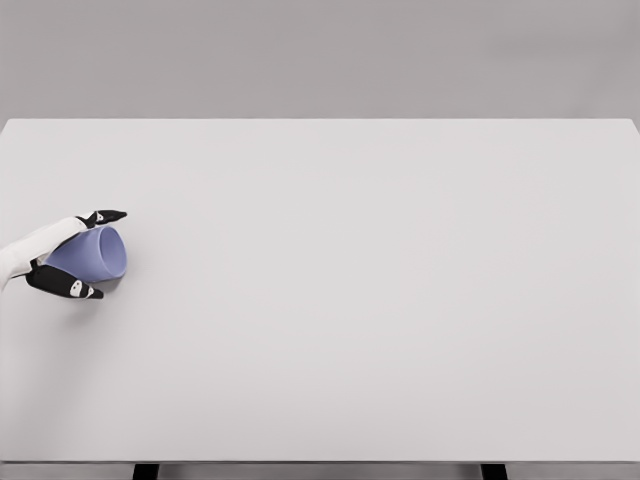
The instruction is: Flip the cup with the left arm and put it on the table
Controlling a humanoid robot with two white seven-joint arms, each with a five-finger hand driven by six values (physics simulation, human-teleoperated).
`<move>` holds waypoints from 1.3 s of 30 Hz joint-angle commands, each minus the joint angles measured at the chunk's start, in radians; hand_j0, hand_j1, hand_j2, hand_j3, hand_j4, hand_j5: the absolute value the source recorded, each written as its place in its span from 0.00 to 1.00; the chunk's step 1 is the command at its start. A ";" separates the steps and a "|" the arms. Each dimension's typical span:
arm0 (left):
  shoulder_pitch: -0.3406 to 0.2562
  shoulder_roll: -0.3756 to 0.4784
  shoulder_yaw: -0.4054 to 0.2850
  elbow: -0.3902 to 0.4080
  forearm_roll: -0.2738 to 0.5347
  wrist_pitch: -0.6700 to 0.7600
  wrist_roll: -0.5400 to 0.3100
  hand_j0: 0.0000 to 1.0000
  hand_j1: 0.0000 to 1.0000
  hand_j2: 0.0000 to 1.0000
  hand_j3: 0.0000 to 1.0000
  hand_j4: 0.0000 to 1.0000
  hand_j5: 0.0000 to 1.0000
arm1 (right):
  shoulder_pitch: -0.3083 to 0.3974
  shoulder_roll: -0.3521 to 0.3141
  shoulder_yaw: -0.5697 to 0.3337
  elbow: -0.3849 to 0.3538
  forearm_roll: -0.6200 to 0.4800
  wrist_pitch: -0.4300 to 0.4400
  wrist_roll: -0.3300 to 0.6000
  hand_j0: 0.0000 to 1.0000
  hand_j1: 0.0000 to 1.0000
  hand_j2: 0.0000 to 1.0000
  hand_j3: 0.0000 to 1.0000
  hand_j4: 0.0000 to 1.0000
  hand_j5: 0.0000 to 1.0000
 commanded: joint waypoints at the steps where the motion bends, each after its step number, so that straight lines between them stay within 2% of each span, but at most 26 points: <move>1: 0.000 0.001 0.000 -0.001 0.001 0.000 0.000 0.91 0.91 0.91 0.91 0.91 0.91 | 0.000 0.000 0.000 0.000 -0.001 0.000 0.000 1.00 1.00 1.00 1.00 1.00 1.00; 9: 0.000 0.001 -0.002 -0.001 -0.005 -0.002 -0.004 0.77 0.77 0.77 0.77 0.77 0.77 | 0.000 0.000 0.000 0.000 -0.001 0.000 0.000 1.00 1.00 1.00 1.00 1.00 1.00; 22: -0.005 0.001 0.011 -0.005 -0.013 -0.009 -0.004 0.77 0.77 0.77 0.77 0.77 0.77 | 0.000 0.000 0.000 0.000 -0.001 0.000 0.000 1.00 1.00 1.00 1.00 1.00 1.00; 39: -0.043 0.003 0.034 -0.013 -0.001 -0.014 -0.003 0.77 0.77 0.77 0.77 0.77 0.77 | 0.000 0.000 0.000 0.000 -0.001 0.000 0.000 1.00 1.00 1.00 1.00 1.00 1.00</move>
